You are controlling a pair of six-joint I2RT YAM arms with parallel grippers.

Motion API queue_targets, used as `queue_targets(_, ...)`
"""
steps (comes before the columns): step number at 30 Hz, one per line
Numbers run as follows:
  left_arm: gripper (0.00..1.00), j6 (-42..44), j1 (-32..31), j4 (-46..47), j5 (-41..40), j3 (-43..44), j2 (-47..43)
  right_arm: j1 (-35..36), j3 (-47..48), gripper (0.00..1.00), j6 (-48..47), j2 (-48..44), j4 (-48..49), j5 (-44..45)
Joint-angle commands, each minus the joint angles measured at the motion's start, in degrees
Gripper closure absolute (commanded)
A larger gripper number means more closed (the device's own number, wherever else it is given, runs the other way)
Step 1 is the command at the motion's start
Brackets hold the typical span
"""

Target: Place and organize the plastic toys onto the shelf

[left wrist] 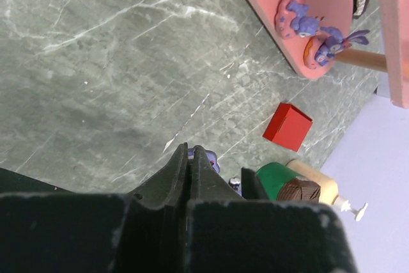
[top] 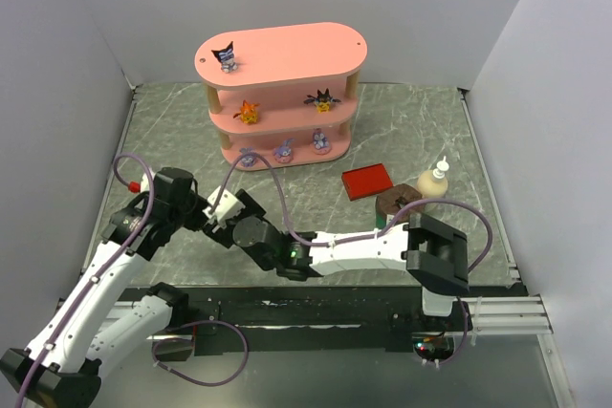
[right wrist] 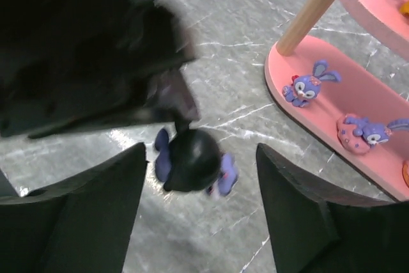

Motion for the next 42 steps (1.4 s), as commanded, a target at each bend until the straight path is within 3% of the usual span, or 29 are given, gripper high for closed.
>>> queue_targets(1,0.99,-1.13,-0.18,0.46,1.82,-0.36,-0.98,-2.14,2.26,0.37,2.08,0.44,2.21,-2.52)
queue_targets(4,0.99,-1.05,-0.18,0.81,1.91,-0.53,-1.15,-2.85,2.79,0.54,3.57,0.09,-0.5,-3.93)
queue_targets(7,0.99,-0.7,-0.18,1.43,2.26,-0.36,-1.15,-3.37,3.05,0.59,4.63,0.44,-2.62,-5.69)
queue_targets(8,0.99,-0.69,-0.18,1.52,2.35,-0.36,-1.07,-3.29,2.97,0.58,4.8,0.53,-3.24,-6.39)
queue_targets(12,0.99,-0.52,-0.18,1.78,2.52,-0.45,-0.89,-3.46,3.14,0.36,5.59,0.88,-4.73,-6.4)
queue_targets(15,0.99,-0.61,-0.18,1.7,2.44,-0.71,-0.89,-3.46,3.84,0.27,5.51,1.49,-5.88,-6.31)
queue_targets(18,0.99,-0.43,-0.18,1.69,2.09,-0.54,-0.89,-3.38,4.98,0.27,5.86,2.2,-7.1,-5.0)
queue_targets(20,0.99,-0.34,-0.18,1.78,2.0,-0.62,-0.98,-3.81,4.81,0.37,6.3,2.2,-7.02,-5.08)
queue_targets(21,0.99,-0.34,-0.18,1.87,2.08,-0.71,-1.07,-3.73,4.72,0.5,6.3,2.2,-7.02,-4.99)
queue_targets(23,0.99,-0.17,-0.18,2.22,2.35,-0.97,-1.15,-3.73,4.55,0.58,6.12,1.93,-6.85,-4.9)
queue_targets(25,0.98,0.09,-0.18,2.48,2.79,-1.24,-1.33,-3.81,4.02,0.75,5.95,1.58,-6.32,-5.08)
queue_targets(26,0.89,0.44,-0.18,2.83,2.96,-1.33,-1.5,-3.81,3.85,0.81,5.95,1.5,-6.23,-5.25)
queue_targets(27,0.8,1.93,-0.18,3.36,2.96,-0.89,-1.59,-4.08,2.97,0.93,5.95,1.41,-6.06,-5.78)
queue_targets(28,0.64,2.81,-0.18,3.45,2.61,-0.36,-1.68,-4.34,2.27,0.99,6.21,0.8,-5.1,-7.52)
queue_targets(30,0.37,5.7,-0.18,3.45,1.56,1.3,-2.73,-4.95,-2.01,1.0,6.91,-0.43,-2.47,-10.95)
queue_targets(31,0.19,6.77,-0.18,3.54,-0.71,1.75,-3.43,-6.35,-3.87,1.0,9.09,-1.92,0.25,-13.49)
queue_targets(34,0.01,9.58,-0.18,3.71,-6.33,2.45,-6.94,-10.21,-11.34,1.0,14.71,-4.47,6.23,-25.61)
queue_targets(37,0.03,14.23,-0.18,5.81,-9.34,2.37,-11.6,-13.12,-17.41,1.0,18.42,-4.49,15.01,-33.01)
queue_targets(42,0.03,22.13,-0.18,11.09,-7.86,-0.71,-18.81,-13.39,-21.2,1.0,19.39,-1.15,24.68,-34.52)
